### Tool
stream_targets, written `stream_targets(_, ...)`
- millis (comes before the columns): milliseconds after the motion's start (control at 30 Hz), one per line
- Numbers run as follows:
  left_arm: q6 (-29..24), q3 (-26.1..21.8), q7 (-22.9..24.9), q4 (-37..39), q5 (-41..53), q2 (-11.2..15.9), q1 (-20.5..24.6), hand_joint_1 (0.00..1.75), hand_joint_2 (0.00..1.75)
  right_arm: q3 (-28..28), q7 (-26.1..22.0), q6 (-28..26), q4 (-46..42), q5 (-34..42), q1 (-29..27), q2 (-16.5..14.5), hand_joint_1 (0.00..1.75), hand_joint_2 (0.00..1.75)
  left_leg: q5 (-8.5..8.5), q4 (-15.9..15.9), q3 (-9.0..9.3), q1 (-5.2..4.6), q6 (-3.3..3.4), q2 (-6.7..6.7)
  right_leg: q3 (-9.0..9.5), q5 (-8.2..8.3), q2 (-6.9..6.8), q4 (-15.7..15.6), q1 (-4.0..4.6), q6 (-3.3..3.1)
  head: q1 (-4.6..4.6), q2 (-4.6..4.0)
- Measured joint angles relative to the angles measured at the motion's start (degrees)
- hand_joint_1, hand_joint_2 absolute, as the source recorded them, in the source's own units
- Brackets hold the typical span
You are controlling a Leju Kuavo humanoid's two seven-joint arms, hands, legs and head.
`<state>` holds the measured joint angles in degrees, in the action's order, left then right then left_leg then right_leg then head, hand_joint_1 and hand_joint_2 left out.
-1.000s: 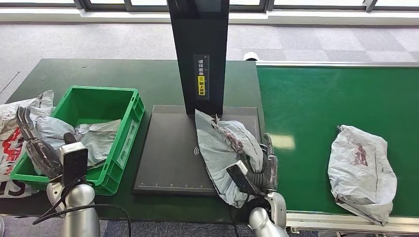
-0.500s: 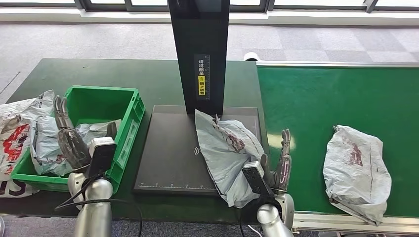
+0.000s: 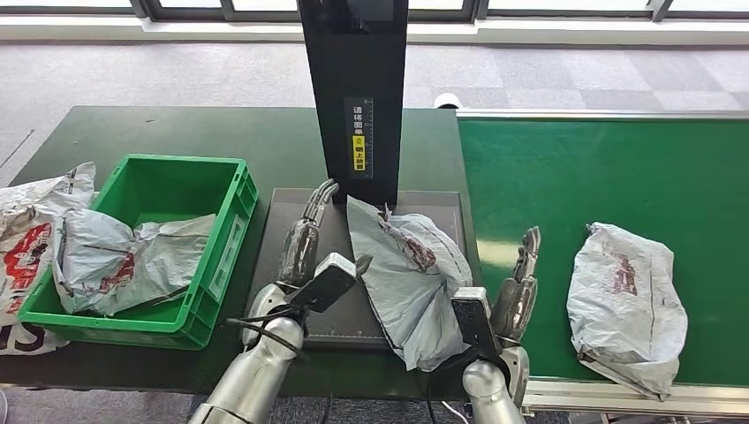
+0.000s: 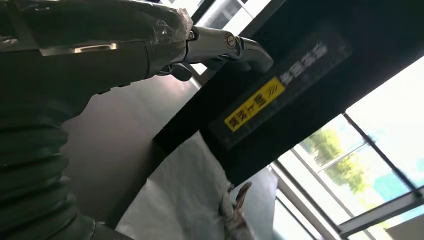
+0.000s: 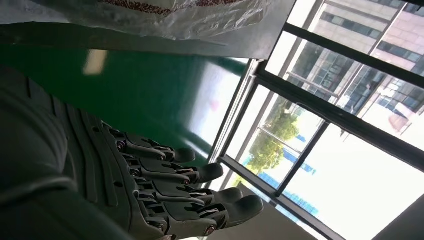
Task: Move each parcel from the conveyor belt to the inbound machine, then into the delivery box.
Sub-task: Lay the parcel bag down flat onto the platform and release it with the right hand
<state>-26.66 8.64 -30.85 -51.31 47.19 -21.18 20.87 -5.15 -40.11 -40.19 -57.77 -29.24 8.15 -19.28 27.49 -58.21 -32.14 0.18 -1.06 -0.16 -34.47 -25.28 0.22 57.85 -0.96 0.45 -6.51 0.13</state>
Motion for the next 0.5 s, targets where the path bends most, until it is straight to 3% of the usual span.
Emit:
stream_targets(200, -0.3, 0.6, 3.1, 13.6, 0.2, -0.1, 6.4, 0.0, 1.75, 2.9, -0.1, 0.0, -1.2, 2.3, -0.4, 0.0, 0.0, 0.0, -0.02, 0.0, 0.02, 0.01, 0.0, 0.07, -0.01, 0.03, 0.05, 0.0, 0.03, -0.03, 0.0, 0.0)
stream_targets(500, 1.2, 0.9, 9.8, 23.4, 5.9, -0.3, 9.4, 0.0, 1.75, 4.8, -0.1, 0.0, -2.4, 4.0, -0.8, 0.2, 0.0, 0.0, -0.02, 0.0, -0.02, 0.02, 0.01, 0.06, -0.02, 0.02, 0.05, 0.0, 0.0, -0.01, 0.0, 0.0)
